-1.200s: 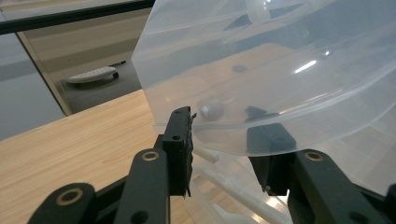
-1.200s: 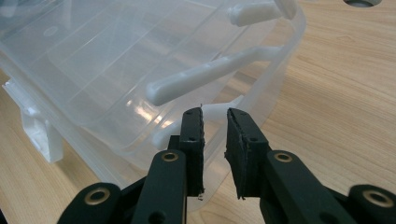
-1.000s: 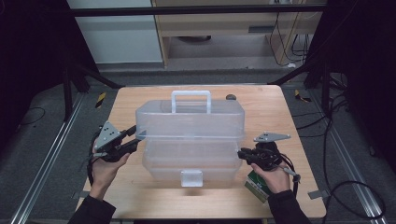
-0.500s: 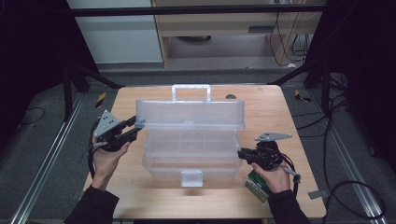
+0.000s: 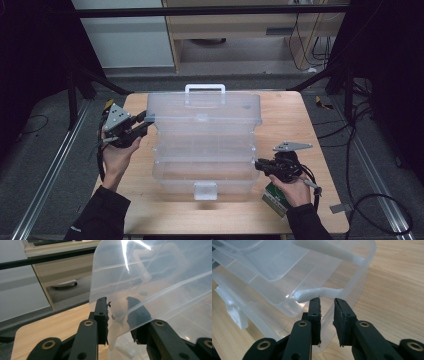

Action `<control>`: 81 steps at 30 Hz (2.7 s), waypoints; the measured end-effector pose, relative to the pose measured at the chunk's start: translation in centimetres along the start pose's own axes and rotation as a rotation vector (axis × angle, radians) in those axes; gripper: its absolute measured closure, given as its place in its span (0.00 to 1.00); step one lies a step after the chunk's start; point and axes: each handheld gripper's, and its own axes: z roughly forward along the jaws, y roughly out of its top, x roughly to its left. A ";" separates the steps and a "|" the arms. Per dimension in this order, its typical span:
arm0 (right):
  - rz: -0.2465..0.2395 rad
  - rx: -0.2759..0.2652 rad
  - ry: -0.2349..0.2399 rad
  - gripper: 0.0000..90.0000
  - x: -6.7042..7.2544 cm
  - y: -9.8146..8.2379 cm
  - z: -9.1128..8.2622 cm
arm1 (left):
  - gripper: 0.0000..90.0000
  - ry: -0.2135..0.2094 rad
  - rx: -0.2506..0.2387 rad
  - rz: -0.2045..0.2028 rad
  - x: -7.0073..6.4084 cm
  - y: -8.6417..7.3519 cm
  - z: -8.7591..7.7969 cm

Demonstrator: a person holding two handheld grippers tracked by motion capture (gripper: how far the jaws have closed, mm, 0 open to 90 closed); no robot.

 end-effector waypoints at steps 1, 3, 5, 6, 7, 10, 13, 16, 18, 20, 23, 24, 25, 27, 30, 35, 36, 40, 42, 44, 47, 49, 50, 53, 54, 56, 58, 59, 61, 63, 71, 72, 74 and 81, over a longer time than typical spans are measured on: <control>-0.001 0.000 -0.001 0.84 0.0 0.0 0.0 | 0.79 0.006 0.001 0.002 0.1 0.2 0.2; -0.001 0.000 -0.001 0.84 0.0 0.0 0.0 | 0.79 0.011 0.002 -0.005 0.1 0.4 0.4; -0.002 0.001 -0.001 0.84 0.0 0.0 0.0 | 0.80 0.018 0.006 -0.003 0.3 0.6 0.7; -0.002 0.001 -0.002 0.84 0.0 0.0 0.0 | 0.80 0.020 0.004 -0.007 0.4 0.7 0.8; -0.001 0.001 -0.002 0.84 0.0 0.0 0.0 | 0.81 0.025 0.008 -0.005 0.5 0.9 1.0; -0.001 0.002 -0.003 0.84 0.0 0.0 0.0 | 0.82 0.028 0.008 -0.016 0.6 1.1 1.3; -0.002 0.001 -0.002 0.84 0.0 0.0 0.0 | 0.82 0.028 0.013 -0.026 0.8 1.3 1.6; -0.002 0.001 -0.002 0.84 0.0 0.0 0.0 | 0.82 0.031 0.015 -0.033 0.9 1.6 1.9; -0.001 0.002 -0.002 0.84 0.0 0.0 0.0 | 0.82 0.034 0.016 -0.035 1.0 1.7 2.0; -0.001 0.002 -0.003 0.84 0.0 0.0 0.1 | 0.82 0.038 0.018 -0.037 1.0 1.9 2.2; 0.000 0.001 -0.001 0.83 0.0 0.0 0.1 | 0.83 0.048 0.020 -0.043 1.1 2.1 2.5; 0.000 0.000 0.000 0.83 0.0 0.0 0.1 | 0.83 0.048 0.020 -0.046 1.2 2.2 2.7; 0.000 -0.001 0.000 0.83 -0.1 0.0 0.1 | 0.83 0.050 0.021 -0.048 1.2 2.2 2.7; 0.002 0.000 0.001 0.83 -0.1 0.0 0.1 | 0.83 0.052 0.021 -0.052 1.3 2.3 2.9; 0.003 0.000 0.002 0.83 -0.1 0.0 0.1 | 0.83 0.056 0.032 -0.047 1.4 2.7 3.3; 0.005 -0.001 0.002 0.82 -0.1 0.0 0.2 | 0.83 0.075 0.043 -0.033 1.5 3.1 3.8; 0.005 0.001 0.002 0.82 -0.1 0.0 0.2 | 0.83 0.077 0.043 -0.034 1.5 3.2 4.0; 0.003 0.001 0.001 0.82 -0.1 0.0 0.2 | 0.84 0.079 0.052 -0.041 1.8 3.4 4.4; 0.003 0.001 0.001 0.82 -0.1 0.0 0.2 | 0.84 0.087 0.057 -0.038 1.8 3.6 4.7; 0.001 0.001 0.001 0.82 -0.1 0.0 0.2 | 0.84 0.092 0.063 -0.038 2.0 3.8 5.2; 0.001 0.002 0.002 0.82 -0.1 0.0 0.2 | 0.84 0.109 0.060 -0.016 2.4 4.0 5.4; 0.000 0.002 0.001 0.82 0.0 0.0 0.2 | 0.84 0.093 0.075 -0.047 2.3 4.1 5.8; 0.001 0.002 0.000 0.81 0.0 0.0 0.2 | 0.84 0.098 0.078 -0.043 2.3 4.1 5.9; -0.001 0.003 -0.003 0.81 0.0 0.1 0.2 | 0.84 0.109 0.095 -0.030 2.5 4.5 6.7; -0.002 0.003 -0.004 0.81 0.0 0.1 0.2 | 0.84 0.108 0.101 -0.031 2.6 4.6 6.9; -0.007 0.003 -0.008 0.80 -0.1 0.1 0.3 | 0.84 0.110 0.106 -0.032 2.8 4.7 7.3; -0.005 0.005 -0.007 0.80 -0.1 0.1 0.4 | 0.84 0.111 0.109 -0.038 3.0 4.7 7.7; -0.007 0.004 -0.008 0.80 -0.1 0.1 0.4 | 0.84 0.113 0.117 -0.037 3.2 4.8 8.2; -0.003 0.008 -0.009 0.80 0.0 0.1 0.3 | 0.84 0.116 0.118 -0.037 3.2 4.9 8.4; -0.003 0.009 -0.009 0.80 0.0 0.1 0.3 | 0.84 0.121 0.123 -0.038 3.3 4.9 8.8; -0.002 0.007 -0.009 0.80 0.0 0.1 0.4 | 0.85 0.121 0.139 -0.053 4.0 4.9 10.4; -0.001 0.007 -0.010 0.80 0.0 0.1 0.4 | 0.85 0.120 0.141 -0.053 4.1 4.9 10.5; -0.001 0.007 -0.011 0.80 0.0 0.1 0.4 | 0.85 0.120 0.143 -0.058 4.3 4.9 10.9; -0.001 0.007 -0.011 0.80 0.0 0.1 0.4 | 0.85 0.116 0.165 -0.065 4.8 4.8 11.9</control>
